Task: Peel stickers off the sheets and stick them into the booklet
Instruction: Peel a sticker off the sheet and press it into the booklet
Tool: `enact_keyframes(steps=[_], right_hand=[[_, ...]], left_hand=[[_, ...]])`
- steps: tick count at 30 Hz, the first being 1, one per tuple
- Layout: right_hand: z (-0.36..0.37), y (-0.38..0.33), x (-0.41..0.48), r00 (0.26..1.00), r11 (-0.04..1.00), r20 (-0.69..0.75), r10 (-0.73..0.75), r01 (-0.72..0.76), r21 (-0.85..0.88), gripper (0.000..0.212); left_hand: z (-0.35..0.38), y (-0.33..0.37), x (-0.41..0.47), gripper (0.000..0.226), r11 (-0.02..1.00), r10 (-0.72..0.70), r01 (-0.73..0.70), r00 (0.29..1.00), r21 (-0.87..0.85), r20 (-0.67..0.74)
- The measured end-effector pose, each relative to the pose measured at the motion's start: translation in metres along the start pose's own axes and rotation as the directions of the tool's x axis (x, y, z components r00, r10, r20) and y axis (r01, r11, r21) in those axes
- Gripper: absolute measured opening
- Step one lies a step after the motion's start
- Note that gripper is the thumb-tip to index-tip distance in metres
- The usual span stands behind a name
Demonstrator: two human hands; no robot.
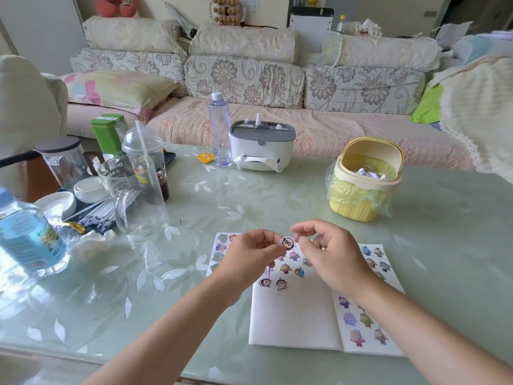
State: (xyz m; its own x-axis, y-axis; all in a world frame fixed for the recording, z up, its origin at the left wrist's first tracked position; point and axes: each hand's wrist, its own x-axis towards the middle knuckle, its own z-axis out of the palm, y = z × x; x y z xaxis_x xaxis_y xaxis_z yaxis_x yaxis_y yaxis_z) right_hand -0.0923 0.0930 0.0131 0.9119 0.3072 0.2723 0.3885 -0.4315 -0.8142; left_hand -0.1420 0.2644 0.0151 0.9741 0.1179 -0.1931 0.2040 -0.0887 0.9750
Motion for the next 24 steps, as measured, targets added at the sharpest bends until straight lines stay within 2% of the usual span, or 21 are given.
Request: enact_keyframes(steps=[3, 8, 13, 16, 22, 24], right_hand=[[-0.004, -0.001, -0.001, 0.997, 0.998, 0.045, 0.059, -0.060, 0.017, 0.013], [-0.008, -0.007, -0.004, 0.999, 0.995, 0.047, 0.023, -0.018, -0.099, 0.013], [-0.007, -0.009, -0.008, 0.998, 0.952, -0.004, -0.064, 0.060, -0.299, 0.010], [-0.007, -0.006, -0.008, 0.988, 0.924, -0.048, -0.148, 0.121, -0.362, 0.011], [-0.005, 0.003, -0.007, 0.942, 0.840, -0.101, -0.319, 0.231, -0.491, 0.021], [-0.007, 0.001, -0.007, 0.946, 0.876, -0.101, -0.309, 0.242, -0.416, 0.018]], left_hand=[[0.003, 0.001, -0.002, 0.007, 0.997, 0.024, -0.022, 1.000, 0.073, -0.017], [0.007, 0.000, -0.002, 0.012, 0.986, 0.080, -0.074, 0.996, 0.150, -0.034], [0.014, 0.001, -0.003, 0.012, 0.951, 0.174, -0.144, 0.981, 0.275, -0.085], [0.017, 0.002, -0.005, 0.011, 0.921, 0.234, -0.184, 0.966, 0.342, -0.109], [0.025, 0.004, -0.009, 0.016, 0.919, 0.291, -0.230, 0.944, 0.321, -0.158], [0.026, 0.007, -0.010, 0.015, 0.936, 0.277, -0.222, 0.943, 0.274, -0.184]])
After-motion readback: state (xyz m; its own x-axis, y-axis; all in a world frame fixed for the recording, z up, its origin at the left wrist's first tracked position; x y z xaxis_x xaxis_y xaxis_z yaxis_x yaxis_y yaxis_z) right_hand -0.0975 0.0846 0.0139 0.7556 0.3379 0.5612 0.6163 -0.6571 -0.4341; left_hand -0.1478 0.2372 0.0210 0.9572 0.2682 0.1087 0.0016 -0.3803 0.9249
